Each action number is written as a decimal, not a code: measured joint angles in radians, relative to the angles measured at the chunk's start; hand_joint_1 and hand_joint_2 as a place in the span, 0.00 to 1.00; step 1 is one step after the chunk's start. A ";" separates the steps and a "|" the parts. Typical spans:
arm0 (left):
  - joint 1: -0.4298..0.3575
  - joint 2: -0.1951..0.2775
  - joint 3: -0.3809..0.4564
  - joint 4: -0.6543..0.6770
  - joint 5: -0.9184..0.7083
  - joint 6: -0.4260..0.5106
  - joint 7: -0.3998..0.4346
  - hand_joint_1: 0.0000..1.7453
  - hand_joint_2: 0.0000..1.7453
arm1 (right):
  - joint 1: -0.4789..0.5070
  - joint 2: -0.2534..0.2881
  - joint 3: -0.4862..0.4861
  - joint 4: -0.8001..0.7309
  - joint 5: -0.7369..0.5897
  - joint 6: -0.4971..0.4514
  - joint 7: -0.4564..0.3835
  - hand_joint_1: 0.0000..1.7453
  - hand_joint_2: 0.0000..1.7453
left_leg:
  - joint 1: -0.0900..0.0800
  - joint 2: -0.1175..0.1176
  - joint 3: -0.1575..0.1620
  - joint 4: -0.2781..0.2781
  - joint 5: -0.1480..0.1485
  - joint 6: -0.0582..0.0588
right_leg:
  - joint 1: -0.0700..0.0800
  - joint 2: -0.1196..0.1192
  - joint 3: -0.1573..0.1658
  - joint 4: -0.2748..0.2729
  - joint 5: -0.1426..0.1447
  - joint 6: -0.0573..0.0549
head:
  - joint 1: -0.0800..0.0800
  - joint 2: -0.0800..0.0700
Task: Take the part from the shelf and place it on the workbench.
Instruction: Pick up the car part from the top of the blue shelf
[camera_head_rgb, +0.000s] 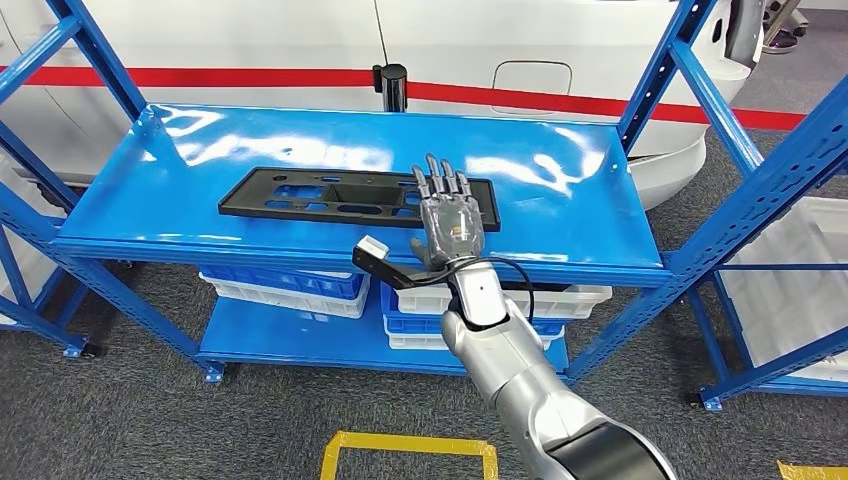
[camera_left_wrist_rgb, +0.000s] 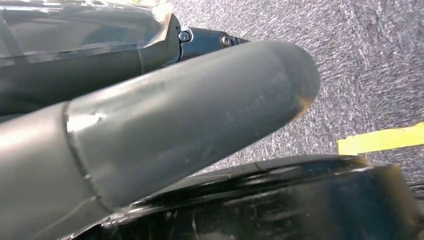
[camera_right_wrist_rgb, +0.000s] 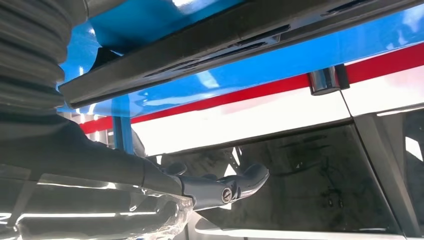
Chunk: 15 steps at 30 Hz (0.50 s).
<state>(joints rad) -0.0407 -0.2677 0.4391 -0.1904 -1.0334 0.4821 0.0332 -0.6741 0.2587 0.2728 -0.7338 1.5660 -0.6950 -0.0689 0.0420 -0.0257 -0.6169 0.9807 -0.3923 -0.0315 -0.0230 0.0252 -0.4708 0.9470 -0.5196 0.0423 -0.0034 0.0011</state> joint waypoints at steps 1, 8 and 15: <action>0.000 -0.001 0.000 0.000 -0.001 0.001 -0.002 0.00 0.00 | 0.002 0.000 0.000 -0.001 0.000 0.000 -0.002 0.00 1.00 | 0.000 0.000 0.000 0.000 0.000 0.000 | 0.000 0.000 0.000 0.000 0.000 0.000 | 0.000 0.000; 0.000 -0.001 0.000 0.000 -0.002 0.001 -0.022 0.00 0.00 | 0.019 -0.002 0.004 -0.001 -0.024 0.000 0.014 0.00 1.00 | 0.000 0.000 0.000 0.000 0.000 0.000 | 0.000 0.000 0.000 0.000 0.000 0.000 | 0.000 0.000; 0.000 -0.001 0.000 0.000 -0.013 -0.008 -0.018 0.00 0.00 | 0.036 -0.022 0.004 -0.001 -0.002 0.000 0.029 0.00 1.00 | 0.000 0.000 0.000 0.000 0.000 0.000 | 0.000 0.000 0.000 0.000 0.000 0.000 | 0.000 0.000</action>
<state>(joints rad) -0.0408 -0.2689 0.4391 -0.1904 -1.0467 0.4745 0.0156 -0.6380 0.2365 0.2770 -0.7343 1.5643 -0.6950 -0.0394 0.0419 -0.0258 -0.6170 0.9808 -0.3925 -0.0314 -0.0230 0.0252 -0.4708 0.9469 -0.5196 0.0424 -0.0034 0.0010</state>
